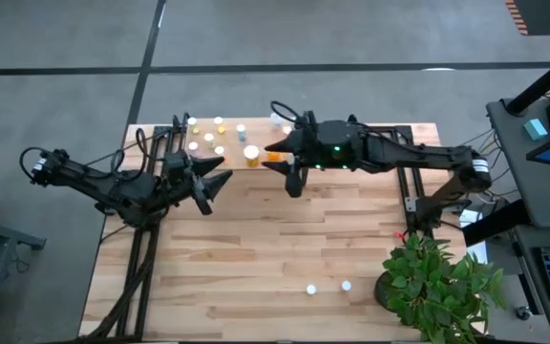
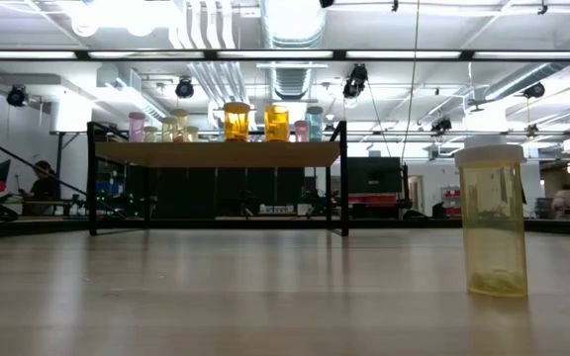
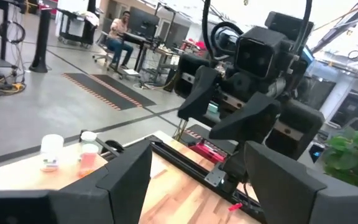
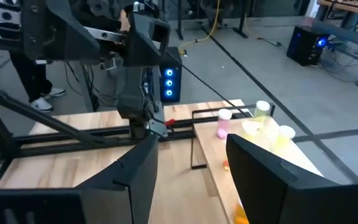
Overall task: Pick and place medicine bottles onto shelf by color
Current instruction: Put the yellow pill bottle on the shelf
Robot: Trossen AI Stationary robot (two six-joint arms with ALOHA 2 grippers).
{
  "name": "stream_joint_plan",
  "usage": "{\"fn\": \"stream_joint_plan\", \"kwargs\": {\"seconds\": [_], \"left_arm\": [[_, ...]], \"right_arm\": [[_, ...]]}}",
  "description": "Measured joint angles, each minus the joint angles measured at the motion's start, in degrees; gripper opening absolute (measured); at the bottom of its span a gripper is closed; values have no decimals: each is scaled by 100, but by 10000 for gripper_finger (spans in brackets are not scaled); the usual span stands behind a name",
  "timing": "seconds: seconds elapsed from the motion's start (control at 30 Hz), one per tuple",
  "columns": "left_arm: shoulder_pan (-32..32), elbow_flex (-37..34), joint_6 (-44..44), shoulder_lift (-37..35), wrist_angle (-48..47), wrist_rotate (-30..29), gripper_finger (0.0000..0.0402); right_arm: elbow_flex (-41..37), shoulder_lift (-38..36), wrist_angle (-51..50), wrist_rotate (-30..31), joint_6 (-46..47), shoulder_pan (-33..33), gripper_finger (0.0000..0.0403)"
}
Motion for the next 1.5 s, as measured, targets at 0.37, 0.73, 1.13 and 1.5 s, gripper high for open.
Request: {"fn": "stream_joint_plan", "kwargs": {"seconds": [0.37,0.73,1.13,1.5], "left_arm": [[2,0,-146,768,1395,433,240],[-302,628,-1447,2539,2344,1315,240],[-757,2920,-3224,4421,-1342,2402,240],[-790,4053,-1576,6309,-2558,2904,240]], "right_arm": [[-1328,-984,616,93,-56,26,178],[-2626,-2128,1209,-664,20,211,178],[-3750,-3120,1629,-653,-67,275,178],[-3926,-3072,1659,-651,-68,275,178]]}}
